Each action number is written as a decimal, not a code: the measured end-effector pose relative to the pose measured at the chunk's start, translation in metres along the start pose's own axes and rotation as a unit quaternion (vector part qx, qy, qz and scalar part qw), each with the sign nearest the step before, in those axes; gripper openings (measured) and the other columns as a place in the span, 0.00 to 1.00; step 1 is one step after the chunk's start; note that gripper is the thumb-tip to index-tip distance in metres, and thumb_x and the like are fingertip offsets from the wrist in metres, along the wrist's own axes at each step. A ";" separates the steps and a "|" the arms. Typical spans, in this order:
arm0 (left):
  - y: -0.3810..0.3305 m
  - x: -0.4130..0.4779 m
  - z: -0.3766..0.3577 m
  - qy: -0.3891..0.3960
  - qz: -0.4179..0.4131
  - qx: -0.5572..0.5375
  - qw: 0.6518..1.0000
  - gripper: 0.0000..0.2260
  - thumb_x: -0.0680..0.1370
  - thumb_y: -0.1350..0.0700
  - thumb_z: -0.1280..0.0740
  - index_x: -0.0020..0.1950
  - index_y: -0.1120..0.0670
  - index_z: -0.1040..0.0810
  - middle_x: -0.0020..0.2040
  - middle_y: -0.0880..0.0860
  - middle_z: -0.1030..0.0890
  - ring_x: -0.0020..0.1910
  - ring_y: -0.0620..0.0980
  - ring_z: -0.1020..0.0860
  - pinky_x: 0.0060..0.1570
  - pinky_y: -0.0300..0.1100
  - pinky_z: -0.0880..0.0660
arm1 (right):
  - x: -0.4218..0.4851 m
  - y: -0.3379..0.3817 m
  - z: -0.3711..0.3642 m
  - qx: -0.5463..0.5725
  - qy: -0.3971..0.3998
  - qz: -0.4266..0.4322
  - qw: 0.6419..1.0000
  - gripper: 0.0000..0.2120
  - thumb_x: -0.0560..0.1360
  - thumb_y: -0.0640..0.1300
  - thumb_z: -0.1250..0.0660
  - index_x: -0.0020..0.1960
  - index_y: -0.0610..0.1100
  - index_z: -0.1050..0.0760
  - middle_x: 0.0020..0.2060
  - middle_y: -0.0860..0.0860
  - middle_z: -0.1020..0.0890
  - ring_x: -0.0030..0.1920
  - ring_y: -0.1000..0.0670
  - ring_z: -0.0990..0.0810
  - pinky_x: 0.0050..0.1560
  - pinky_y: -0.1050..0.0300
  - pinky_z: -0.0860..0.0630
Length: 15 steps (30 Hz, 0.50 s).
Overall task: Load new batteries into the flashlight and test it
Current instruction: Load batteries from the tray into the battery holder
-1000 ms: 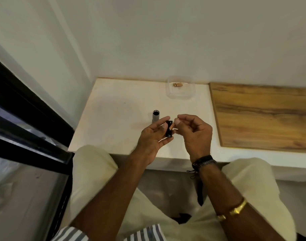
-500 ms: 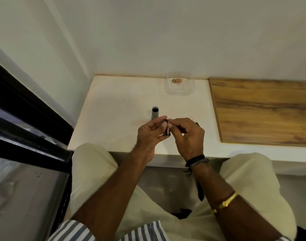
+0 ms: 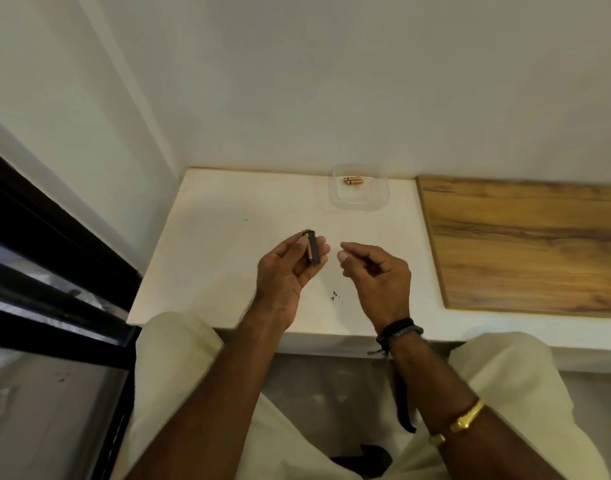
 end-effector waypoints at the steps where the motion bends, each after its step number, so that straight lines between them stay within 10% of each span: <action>1: -0.005 0.003 0.002 -0.006 -0.006 -0.026 1.000 0.12 0.82 0.58 0.35 0.63 0.62 0.22 0.57 0.63 0.16 0.57 0.61 0.17 0.52 0.48 0.18 | 0.010 -0.001 0.000 0.013 -0.016 -0.022 1.000 0.09 0.76 0.41 0.25 0.56 0.43 0.14 0.44 0.50 0.12 0.43 0.49 0.13 0.47 0.48 0.14; 15: -0.022 0.048 0.025 -0.074 0.027 -0.109 0.991 0.14 0.82 0.61 0.38 0.66 0.65 0.26 0.60 0.65 0.18 0.61 0.61 0.18 0.56 0.48 0.19 | 0.213 -0.036 -0.025 -0.277 0.003 -0.035 0.960 0.09 0.76 0.38 0.29 0.52 0.45 0.13 0.48 0.46 0.12 0.51 0.45 0.14 0.58 0.56 0.20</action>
Point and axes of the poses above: each hand's wrist, its own x-axis towards the middle knuckle, its own z-axis out of the back of the hand, y = z × x, the point moved 1 cm from there along x, towards the middle knuckle
